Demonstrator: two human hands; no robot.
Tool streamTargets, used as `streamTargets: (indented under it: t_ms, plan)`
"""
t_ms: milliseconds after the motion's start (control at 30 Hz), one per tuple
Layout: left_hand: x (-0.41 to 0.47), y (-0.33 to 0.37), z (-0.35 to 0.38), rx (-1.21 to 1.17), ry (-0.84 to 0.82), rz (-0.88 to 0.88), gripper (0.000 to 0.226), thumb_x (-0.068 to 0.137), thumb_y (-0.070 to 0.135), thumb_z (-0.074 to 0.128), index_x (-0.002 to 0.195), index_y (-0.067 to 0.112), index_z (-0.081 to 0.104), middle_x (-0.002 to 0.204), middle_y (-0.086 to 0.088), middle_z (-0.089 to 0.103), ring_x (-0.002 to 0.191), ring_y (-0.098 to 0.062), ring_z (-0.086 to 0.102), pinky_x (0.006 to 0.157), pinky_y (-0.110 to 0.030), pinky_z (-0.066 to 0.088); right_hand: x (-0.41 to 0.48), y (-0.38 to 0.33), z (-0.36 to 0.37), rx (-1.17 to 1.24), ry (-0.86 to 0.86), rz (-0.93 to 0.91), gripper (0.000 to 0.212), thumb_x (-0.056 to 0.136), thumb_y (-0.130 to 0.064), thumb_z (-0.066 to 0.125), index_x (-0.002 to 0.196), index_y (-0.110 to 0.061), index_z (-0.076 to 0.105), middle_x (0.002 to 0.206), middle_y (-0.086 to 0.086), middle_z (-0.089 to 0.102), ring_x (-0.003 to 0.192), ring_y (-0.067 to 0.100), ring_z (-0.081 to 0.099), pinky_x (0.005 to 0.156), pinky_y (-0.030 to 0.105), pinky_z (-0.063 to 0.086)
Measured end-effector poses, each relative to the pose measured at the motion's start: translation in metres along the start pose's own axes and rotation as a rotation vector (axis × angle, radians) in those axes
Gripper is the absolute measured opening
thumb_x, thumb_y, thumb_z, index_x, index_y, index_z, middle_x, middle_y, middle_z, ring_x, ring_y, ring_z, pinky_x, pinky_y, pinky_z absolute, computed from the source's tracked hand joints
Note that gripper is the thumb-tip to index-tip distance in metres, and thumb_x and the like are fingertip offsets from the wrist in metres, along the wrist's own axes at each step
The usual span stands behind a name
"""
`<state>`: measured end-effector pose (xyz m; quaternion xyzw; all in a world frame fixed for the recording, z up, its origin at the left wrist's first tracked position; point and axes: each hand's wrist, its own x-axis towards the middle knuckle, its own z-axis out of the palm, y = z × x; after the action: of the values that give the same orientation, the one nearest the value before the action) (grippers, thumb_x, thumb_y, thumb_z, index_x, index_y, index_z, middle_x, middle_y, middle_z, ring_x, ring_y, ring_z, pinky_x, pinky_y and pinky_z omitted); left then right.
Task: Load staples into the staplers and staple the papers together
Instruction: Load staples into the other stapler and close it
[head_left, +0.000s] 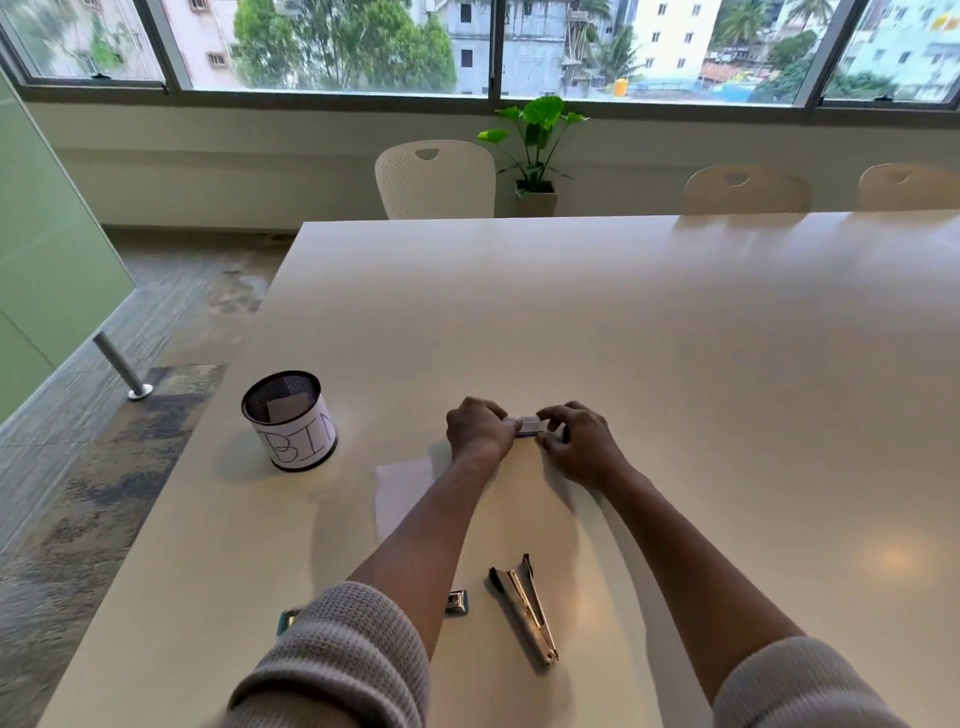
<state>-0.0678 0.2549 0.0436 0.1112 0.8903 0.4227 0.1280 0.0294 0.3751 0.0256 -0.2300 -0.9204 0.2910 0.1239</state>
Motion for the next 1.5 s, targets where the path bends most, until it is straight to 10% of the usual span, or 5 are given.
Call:
streamTargets:
  t_ms: [700, 1500]
  plan:
    - [0.011, -0.007, -0.01, -0.047, -0.104, -0.078, 0.019, 0.08, 0.029, 0.082, 0.095, 0.017, 0.081, 0.105, -0.003, 0.077, 0.094, -0.011, 0.064, 0.088, -0.02, 0.05, -0.001, 0.01, -0.017, 0.14, 0.017, 0.019, 0.023, 0.087, -0.024, 0.073, 0.11, -0.029, 0.073, 0.104, -0.003, 0.063, 0.078, 0.014, 0.06, 0.075, 0.023, 0.043]
    - [0.008, -0.008, -0.011, -0.06, -0.111, -0.055, 0.016, 0.079, 0.028, 0.081, 0.093, 0.018, 0.081, 0.1, -0.003, 0.077, 0.087, -0.011, 0.064, 0.08, -0.02, 0.054, 0.017, -0.011, -0.014, 0.311, 0.092, 0.561, 0.023, 0.072, -0.02, 0.087, 0.087, -0.006, 0.08, 0.093, 0.014, 0.076, 0.09, 0.022, 0.065, 0.072, 0.026, 0.047]
